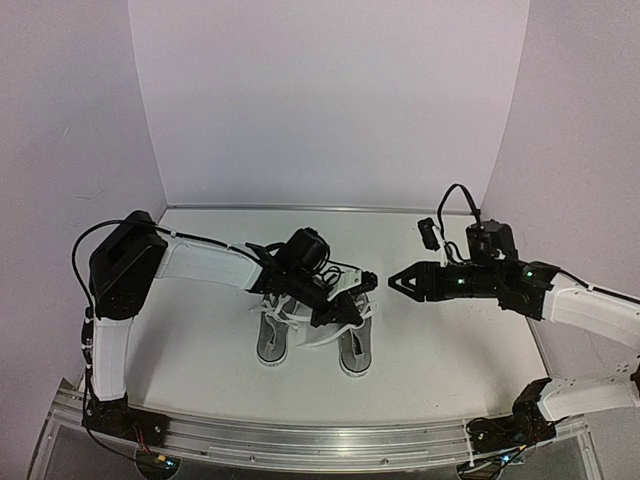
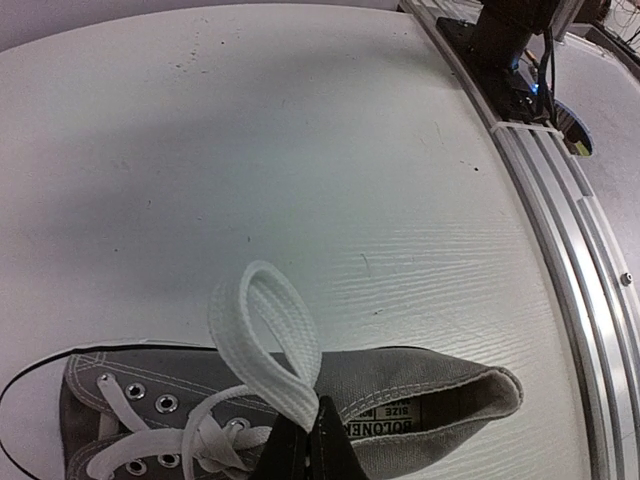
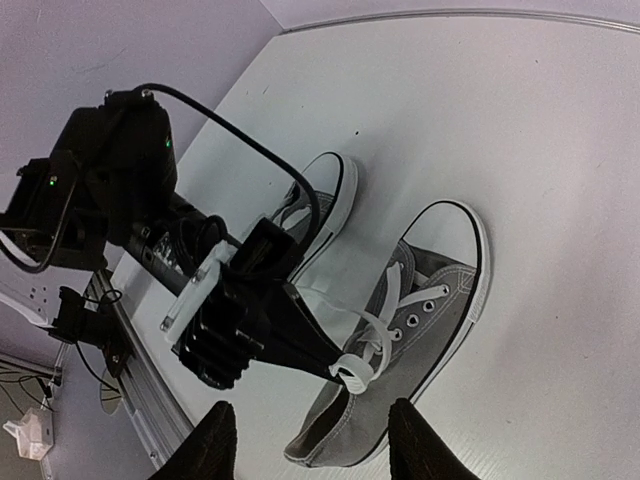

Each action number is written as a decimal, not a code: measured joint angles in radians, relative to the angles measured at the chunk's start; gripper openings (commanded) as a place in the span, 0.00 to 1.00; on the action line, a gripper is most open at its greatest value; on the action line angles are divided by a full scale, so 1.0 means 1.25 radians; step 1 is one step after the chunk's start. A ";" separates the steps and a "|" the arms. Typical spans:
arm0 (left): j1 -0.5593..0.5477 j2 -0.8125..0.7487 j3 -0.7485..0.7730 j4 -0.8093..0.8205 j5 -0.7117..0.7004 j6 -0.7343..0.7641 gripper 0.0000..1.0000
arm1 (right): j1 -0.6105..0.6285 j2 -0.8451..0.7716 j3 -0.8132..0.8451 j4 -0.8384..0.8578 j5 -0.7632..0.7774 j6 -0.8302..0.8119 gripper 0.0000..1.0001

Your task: Tie the shoes

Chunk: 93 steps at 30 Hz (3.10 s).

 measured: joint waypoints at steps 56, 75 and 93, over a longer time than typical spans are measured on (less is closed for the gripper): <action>0.022 0.022 -0.025 0.029 0.054 -0.045 0.04 | 0.093 0.361 -0.125 0.482 0.001 0.326 0.00; 0.028 -0.126 -0.011 -0.191 -0.182 0.046 0.44 | 0.098 0.366 -0.114 0.464 0.018 0.320 0.00; 0.036 -0.023 0.098 -0.458 -0.424 0.146 0.43 | 0.098 0.365 -0.110 0.431 0.021 0.315 0.00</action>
